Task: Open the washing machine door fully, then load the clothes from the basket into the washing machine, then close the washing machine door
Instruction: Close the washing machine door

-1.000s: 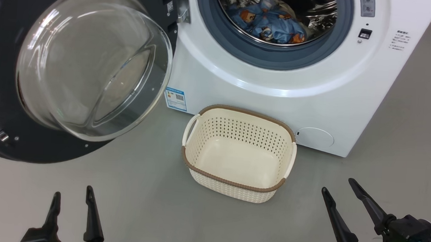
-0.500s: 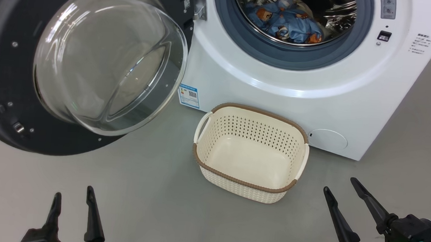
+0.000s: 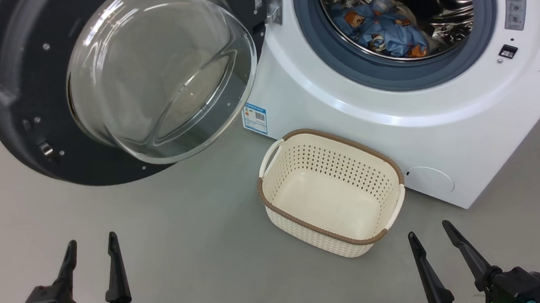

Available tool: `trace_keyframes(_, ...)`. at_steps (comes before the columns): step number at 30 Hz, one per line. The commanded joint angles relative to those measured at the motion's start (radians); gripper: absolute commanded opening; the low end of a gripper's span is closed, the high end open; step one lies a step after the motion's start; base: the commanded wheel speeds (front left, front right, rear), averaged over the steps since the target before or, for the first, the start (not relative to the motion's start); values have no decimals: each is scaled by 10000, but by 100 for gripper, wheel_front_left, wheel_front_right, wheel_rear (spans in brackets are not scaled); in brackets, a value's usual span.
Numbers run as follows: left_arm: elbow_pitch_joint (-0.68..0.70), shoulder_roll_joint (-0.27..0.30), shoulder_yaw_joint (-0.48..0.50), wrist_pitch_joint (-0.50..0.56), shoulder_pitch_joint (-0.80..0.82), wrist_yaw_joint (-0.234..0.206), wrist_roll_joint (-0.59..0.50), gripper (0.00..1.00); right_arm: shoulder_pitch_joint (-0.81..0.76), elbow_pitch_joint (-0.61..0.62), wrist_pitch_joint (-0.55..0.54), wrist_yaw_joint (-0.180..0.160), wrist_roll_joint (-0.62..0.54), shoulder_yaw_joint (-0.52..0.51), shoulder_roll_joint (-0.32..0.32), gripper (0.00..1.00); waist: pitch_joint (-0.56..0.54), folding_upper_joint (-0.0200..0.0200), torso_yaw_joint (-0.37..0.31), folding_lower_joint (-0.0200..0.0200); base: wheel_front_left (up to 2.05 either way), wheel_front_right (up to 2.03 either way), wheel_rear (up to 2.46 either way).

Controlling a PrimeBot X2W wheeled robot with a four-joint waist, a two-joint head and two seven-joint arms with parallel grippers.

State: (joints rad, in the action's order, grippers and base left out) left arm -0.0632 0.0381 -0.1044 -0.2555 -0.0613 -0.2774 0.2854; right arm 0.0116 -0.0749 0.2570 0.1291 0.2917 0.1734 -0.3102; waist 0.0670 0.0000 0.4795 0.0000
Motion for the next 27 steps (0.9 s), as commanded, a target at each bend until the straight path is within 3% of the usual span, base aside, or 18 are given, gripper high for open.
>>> trace_keyframes(1, 300, 122, 307, -63, 158, -52, 81, 100, 334, 295, 48, 16, -79, 153, -198, 100, 31, 0, 83, 0, 0, 0, 0)
trace_keyframes(27, 317, 122, 362, -63, 15, -135, 268, 100, 304, 275, 48, 16, -75, 256, -281, 100, -16, 0, 547, 0, 0, 0, 0)
